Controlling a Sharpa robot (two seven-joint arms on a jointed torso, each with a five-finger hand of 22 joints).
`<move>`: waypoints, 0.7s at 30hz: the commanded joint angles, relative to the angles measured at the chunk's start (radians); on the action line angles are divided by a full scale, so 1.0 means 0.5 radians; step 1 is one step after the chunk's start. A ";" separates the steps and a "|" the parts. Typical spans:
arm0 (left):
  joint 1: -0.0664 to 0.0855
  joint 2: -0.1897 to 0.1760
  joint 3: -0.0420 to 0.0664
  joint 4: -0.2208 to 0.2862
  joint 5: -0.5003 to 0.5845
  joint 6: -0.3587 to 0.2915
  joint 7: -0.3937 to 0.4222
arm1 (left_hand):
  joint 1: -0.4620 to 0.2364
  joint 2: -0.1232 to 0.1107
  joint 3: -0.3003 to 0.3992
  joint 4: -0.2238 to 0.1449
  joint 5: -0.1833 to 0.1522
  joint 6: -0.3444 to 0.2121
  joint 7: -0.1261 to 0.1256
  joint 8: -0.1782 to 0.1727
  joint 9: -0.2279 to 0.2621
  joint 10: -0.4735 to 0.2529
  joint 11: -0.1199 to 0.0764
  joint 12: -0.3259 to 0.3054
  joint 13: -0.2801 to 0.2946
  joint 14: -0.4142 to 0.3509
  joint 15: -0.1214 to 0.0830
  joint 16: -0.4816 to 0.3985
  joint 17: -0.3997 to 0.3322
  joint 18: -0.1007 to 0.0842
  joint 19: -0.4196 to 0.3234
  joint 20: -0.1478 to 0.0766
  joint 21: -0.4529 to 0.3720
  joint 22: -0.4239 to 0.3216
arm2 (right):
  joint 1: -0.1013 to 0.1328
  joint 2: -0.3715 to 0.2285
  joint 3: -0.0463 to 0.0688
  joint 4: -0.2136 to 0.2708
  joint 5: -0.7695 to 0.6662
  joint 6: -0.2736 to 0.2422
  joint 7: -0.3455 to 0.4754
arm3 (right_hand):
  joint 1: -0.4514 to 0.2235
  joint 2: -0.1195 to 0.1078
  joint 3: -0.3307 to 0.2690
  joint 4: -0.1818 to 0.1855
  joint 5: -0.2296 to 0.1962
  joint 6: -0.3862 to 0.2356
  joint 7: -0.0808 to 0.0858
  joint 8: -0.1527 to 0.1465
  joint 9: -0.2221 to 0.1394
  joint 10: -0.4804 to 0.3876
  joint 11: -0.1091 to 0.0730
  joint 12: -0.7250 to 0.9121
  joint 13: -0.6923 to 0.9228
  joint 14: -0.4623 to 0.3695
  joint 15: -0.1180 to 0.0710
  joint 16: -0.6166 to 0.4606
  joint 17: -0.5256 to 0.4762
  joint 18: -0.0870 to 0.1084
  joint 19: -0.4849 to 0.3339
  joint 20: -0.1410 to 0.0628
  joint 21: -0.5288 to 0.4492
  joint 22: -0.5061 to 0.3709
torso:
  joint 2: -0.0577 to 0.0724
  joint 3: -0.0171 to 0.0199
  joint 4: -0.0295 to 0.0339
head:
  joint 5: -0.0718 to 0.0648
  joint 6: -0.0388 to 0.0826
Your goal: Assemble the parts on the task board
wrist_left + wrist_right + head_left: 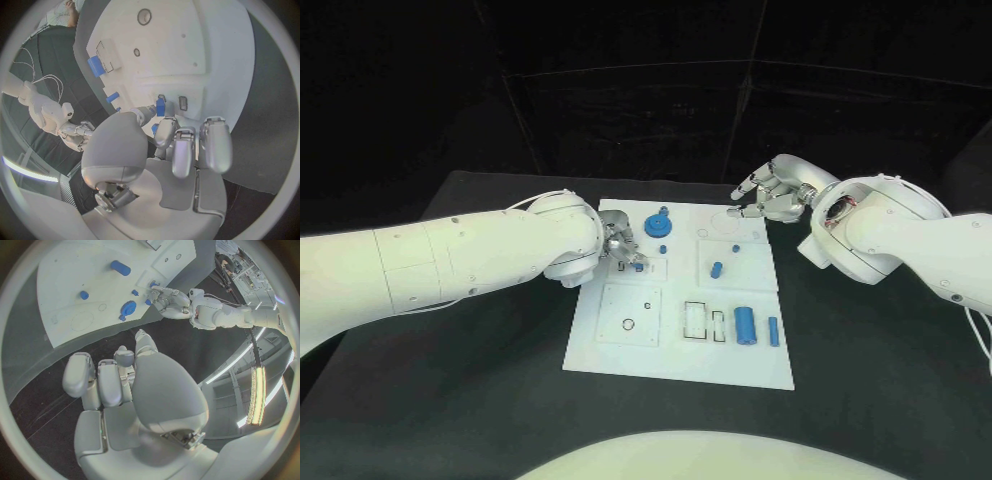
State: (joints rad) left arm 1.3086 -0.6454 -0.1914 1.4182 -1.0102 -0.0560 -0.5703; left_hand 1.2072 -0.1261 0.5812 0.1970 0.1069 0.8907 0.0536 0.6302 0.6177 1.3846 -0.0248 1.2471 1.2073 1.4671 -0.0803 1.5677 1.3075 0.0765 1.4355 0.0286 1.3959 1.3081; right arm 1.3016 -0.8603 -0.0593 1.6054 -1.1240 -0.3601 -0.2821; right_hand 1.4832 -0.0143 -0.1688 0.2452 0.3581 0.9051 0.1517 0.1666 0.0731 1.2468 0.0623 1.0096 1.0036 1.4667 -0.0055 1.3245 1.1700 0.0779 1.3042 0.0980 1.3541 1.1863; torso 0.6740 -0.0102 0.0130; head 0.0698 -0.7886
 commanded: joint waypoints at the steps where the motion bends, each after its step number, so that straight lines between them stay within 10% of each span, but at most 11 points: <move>1: -0.001 -0.005 -0.001 0.003 -0.032 0.046 -0.029 | 0.005 0.021 0.232 -0.233 -0.008 -0.009 -0.012 0.011 0.002 0.016 -0.002 0.002 0.001 0.207 -0.005 0.006 0.527 -0.032 0.011 0.000 0.005 0.005 | 0.005 0.000 0.001 -0.001 -0.009 -0.020 0.028 | -0.007 0.008 -0.011 0.003 0.007 -0.006 -0.002 0.010 -0.002 -0.008 -0.002 -0.006 -0.004 0.045 -0.016 -0.010 -0.011 0.022 -0.015 0.000 -0.016 -0.009 | 0.000 -0.0014 0.001 | 0.000 -0.008; 21: -0.001 -0.016 -0.001 0.019 -0.033 0.124 -0.042 | 0.005 0.017 0.229 -0.245 -0.013 -0.006 -0.015 0.013 0.004 0.019 -0.004 0.005 0.003 0.207 -0.006 0.006 0.527 -0.033 0.014 0.000 0.008 0.011 | 0.005 0.004 0.001 -0.006 -0.009 -0.013 0.029 | -0.007 0.008 -0.013 0.006 0.007 -0.004 -0.003 0.012 -0.002 -0.011 -0.003 -0.008 -0.005 0.044 -0.016 -0.013 -0.013 0.022 -0.018 0.000 -0.019 -0.012 | -0.001 0.0010 0.000 | -0.002 -0.018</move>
State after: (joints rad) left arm 1.3093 -0.6517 -0.1906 1.4260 -1.0171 -0.0214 -0.5743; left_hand 1.2081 -0.1226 0.5810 0.1967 0.1041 0.8877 0.0502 0.6313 0.6188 1.3885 -0.0288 1.2471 1.2086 1.4671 -0.0803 1.5677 1.3074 0.0765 1.4354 0.0286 1.3960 1.3078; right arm 1.3016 -0.8589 -0.0593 1.6017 -1.1241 -0.3603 -0.2767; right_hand 1.4832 -0.0143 -0.1712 0.2476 0.3581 0.9051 0.1517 0.1666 0.0731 1.2469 0.0624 1.0096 1.0026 1.4667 -0.0055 1.3244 1.1642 0.0778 1.3043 0.0980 1.3497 1.1811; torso 0.6740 -0.0098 0.0132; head 0.0685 -0.7983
